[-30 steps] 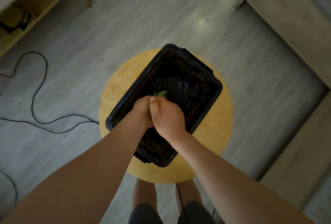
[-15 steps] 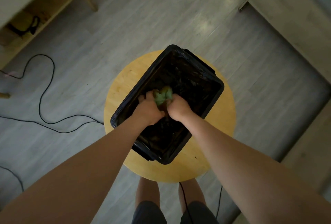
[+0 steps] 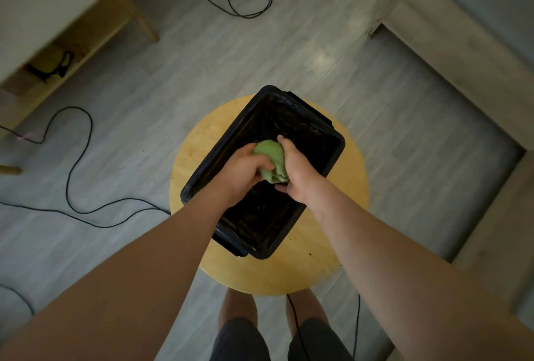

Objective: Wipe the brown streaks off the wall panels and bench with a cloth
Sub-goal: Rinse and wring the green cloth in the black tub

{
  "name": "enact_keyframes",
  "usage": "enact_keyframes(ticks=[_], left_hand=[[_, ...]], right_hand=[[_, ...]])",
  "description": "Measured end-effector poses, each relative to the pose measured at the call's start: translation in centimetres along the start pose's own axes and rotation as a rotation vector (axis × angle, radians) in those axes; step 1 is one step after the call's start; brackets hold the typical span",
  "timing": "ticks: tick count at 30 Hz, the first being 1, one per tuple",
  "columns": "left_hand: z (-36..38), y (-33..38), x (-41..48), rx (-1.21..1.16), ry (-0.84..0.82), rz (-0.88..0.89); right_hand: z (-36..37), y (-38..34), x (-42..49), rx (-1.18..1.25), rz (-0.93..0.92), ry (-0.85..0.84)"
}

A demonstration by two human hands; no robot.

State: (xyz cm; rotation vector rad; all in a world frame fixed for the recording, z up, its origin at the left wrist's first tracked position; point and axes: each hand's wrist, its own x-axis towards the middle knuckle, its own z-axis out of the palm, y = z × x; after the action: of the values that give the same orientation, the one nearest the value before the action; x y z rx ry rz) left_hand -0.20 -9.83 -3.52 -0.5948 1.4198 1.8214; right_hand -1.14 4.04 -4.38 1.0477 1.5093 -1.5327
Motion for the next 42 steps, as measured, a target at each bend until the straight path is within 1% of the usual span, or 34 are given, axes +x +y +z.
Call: enact_keyframes(ticks=[1,2,4,5,6,8,10,11,13,14,16,18,19,21,23,26,31,33,35,36,37,39,40,42], left_hand=[[0.2,0.0,-0.1,-0.092,0.018,0.003],[0.3,0.0,0.0,-0.093,0.067,0.007],[0.1,-0.1,0.4,0.101,0.191,0.006],[-0.1,-0.2,0.5,0.202,0.223,0.003],[-0.2,-0.2,0.5,0.284,0.218,0.011],[-0.4,-0.1,0.4,0.484,0.133,0.086],[-0.5,-0.2,0.3,0.715,-0.010,0.156],[-0.5,-0.1,0.3,0.823,-0.097,0.167],[-0.5,0.1,0.2,1.049,-0.215,0.206],[-0.4,0.3,0.2,1.150,-0.215,0.251],[-0.2,0.7,0.6,1.300,-0.161,0.349],[-0.1,0.9,1.2,1.373,-0.125,0.387],[-0.1,1.0,1.5,1.378,-0.123,0.388],[-0.1,1.3,1.9,1.370,-0.110,0.388],[0.1,1.7,2.1,1.421,-0.088,0.390],[0.3,2.4,2.4,1.521,-0.095,0.378],[0.7,3.5,2.5,1.742,-0.103,0.429],[1.0,3.7,2.5,1.796,-0.066,0.452],[1.2,3.8,2.4,1.807,-0.050,0.422],[1.2,3.7,2.4,1.790,-0.054,0.385],[1.1,3.7,2.4,1.755,-0.069,0.327],[0.6,3.5,2.5,1.626,-0.122,0.164],[0.3,3.5,2.5,1.522,-0.152,0.055],[-0.2,3.6,2.2,1.228,-0.193,-0.180]], right_hand=[[0.0,-0.1,-0.2,0.062,0.007,-0.032],[-0.1,-0.2,-0.3,0.103,0.005,-0.047],[-0.3,-0.2,-0.1,0.084,-0.015,-0.016],[-0.3,-0.1,0.1,0.026,-0.039,0.017],[-0.3,-0.1,0.1,-0.040,-0.071,0.044],[-0.7,0.1,0.5,-0.178,-0.152,0.081],[-1.3,-0.4,0.7,-0.300,-0.232,0.082],[-1.7,-0.8,0.6,-0.327,-0.238,0.056],[-2.2,-1.6,0.5,-0.297,-0.156,-0.042],[-2.4,-2.0,0.2,-0.262,-0.095,-0.091],[-3.3,-2.9,-0.2,-0.174,0.021,-0.186],[-4.4,-3.8,-0.4,-0.098,0.096,-0.300],[-4.9,-4.2,-0.4,-0.096,0.111,-0.364],[-5.2,-4.8,-0.5,-0.219,0.104,-0.464],[-4.7,-4.9,-0.8,-0.458,0.071,-0.489],[-3.9,-4.9,-0.4,-0.715,0.057,-0.454],[-3.7,-6.0,-0.2,-0.991,0.024,-0.398],[-3.5,-6.2,-0.5,-1.175,-0.074,-0.370],[-3.1,-5.9,-0.7,-1.447,-0.252,-0.309],[-2.7,-5.4,-0.7,-1.534,-0.356,-0.274],[-2.5,-4.7,-0.7,-1.582,-0.460,-0.234],[-2.3,-3.2,-0.4,-1.577,-0.673,-0.135],[-2.4,-2.5,-0.2,-1.564,-0.790,-0.080],[-2.6,-1.0,0.6,-1.573,-1.022,0.038]])
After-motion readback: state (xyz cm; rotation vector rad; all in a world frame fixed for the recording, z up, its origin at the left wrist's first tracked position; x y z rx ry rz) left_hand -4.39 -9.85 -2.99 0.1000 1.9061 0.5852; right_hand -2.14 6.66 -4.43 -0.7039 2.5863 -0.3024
